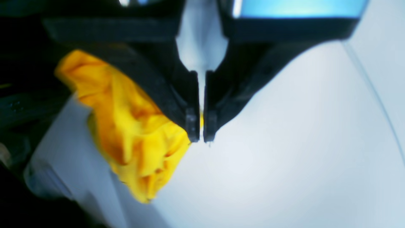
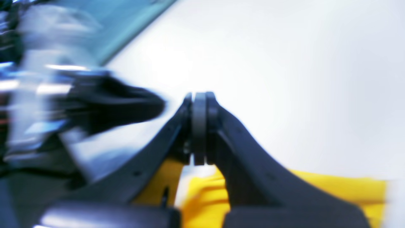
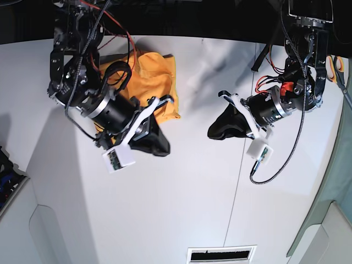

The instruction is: Layout the t-shirt on the table in an organized manner, then fold the t-shirt properly

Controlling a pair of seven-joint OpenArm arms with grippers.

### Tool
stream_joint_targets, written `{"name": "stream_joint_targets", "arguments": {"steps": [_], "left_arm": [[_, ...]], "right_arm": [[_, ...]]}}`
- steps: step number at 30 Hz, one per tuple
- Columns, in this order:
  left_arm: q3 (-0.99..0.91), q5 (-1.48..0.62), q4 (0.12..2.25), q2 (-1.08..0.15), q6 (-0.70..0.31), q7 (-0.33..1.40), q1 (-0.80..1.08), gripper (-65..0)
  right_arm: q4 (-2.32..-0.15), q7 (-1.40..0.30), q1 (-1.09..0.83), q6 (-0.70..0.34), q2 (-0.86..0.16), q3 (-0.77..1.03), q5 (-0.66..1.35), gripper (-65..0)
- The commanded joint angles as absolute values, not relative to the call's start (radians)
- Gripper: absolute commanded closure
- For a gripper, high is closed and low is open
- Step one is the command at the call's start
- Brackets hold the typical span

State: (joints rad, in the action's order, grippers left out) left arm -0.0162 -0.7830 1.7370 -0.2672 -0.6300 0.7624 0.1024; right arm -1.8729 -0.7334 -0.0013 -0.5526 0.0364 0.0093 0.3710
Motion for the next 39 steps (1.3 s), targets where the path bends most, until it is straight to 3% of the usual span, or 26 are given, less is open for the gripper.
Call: {"name": "stream_joint_targets", "arguments": {"steps": [1, 6, 13, 19, 25, 39], "left_arm": [[-0.012, -0.83, 1.779, -0.275, -0.643, 0.755, 0.09, -3.2], [0.119, -0.871, 1.82, -0.263, -0.678, 0.76, 0.103, -3.2], [0.354, -0.723, 1.755, -0.147, -0.662, 0.687, 0.105, -3.2], [0.359, -0.669, 1.515, -0.066, -0.64, 0.646, 0.099, -3.2], [0.358, -0.574, 1.343, -0.096, -0.641, 0.586, 0.094, -3.2], [0.286, -0.468, 1.308, -0.184, -0.58, 0.566, -0.112, -3.2]], "right_arm": [[-1.864, -0.706, 0.036, -0.553, 0.041, 0.025, 0.374, 0.0], [-1.673, -0.684, 0.147, -0.554, 0.035, 0.1, 0.378, 0.0], [-1.429, -0.666, 0.225, -0.558, -0.003, 0.102, 0.373, 0.0], [-1.336, -0.649, 0.224, -0.558, -0.081, 0.103, 0.373, 0.0], [-1.206, -0.593, 0.224, -0.558, -0.144, 0.103, 0.373, 0.0], [-1.176, -0.607, 0.162, -0.56, -0.153, 0.104, 0.459, 0.0]]}}
